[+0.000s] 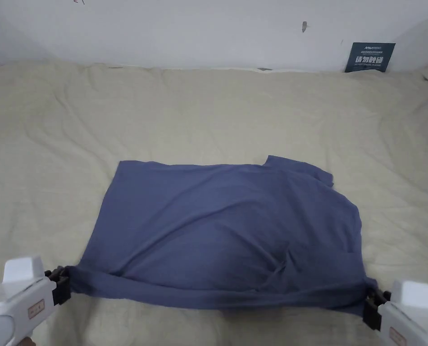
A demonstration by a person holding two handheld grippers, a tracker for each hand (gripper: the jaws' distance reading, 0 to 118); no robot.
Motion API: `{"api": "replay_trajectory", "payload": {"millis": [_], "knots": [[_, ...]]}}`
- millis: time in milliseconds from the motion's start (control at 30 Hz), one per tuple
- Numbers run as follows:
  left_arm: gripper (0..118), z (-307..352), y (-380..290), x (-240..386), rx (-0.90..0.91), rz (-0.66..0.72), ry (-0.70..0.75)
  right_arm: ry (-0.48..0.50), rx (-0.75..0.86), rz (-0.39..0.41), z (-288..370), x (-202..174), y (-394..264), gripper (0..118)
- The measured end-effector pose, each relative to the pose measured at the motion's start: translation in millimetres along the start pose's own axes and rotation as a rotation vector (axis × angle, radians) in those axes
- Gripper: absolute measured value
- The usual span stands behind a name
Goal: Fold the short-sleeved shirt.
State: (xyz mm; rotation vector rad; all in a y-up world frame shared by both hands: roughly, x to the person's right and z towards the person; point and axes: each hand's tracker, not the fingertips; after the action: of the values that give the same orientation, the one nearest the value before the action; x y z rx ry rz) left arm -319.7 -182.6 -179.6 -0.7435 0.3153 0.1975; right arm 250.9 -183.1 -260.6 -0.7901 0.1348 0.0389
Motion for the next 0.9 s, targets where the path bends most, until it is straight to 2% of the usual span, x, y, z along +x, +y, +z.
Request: {"api": "replay_trajectory", "payload": {"millis": [167,367,567,700,800,900], "knots": [[4,-15,41,4,0.060,0.027,-0.004,0.012,0.098,-0.022,3,2,47,5],[4,-58,92,21,0.098,0.003,0.007,0.016,0.116,-0.052,-39,2,94,5],[4,-131,118,40,-0.005,-0.034,0.027,-0.036,-0.027,-0.070,-116,6,112,5],[4,-178,117,49,-0.115,-0.101,0.065,-0.034,-0.123,-0.093,-162,9,113,6],[4,-196,109,52,-0.193,-0.129,0.093,-0.049,-0.189,-0.093,-187,10,107,6],[4,-198,106,55,-0.184,-0.129,0.093,-0.055,-0.208,-0.116,-197,10,100,6]]}}
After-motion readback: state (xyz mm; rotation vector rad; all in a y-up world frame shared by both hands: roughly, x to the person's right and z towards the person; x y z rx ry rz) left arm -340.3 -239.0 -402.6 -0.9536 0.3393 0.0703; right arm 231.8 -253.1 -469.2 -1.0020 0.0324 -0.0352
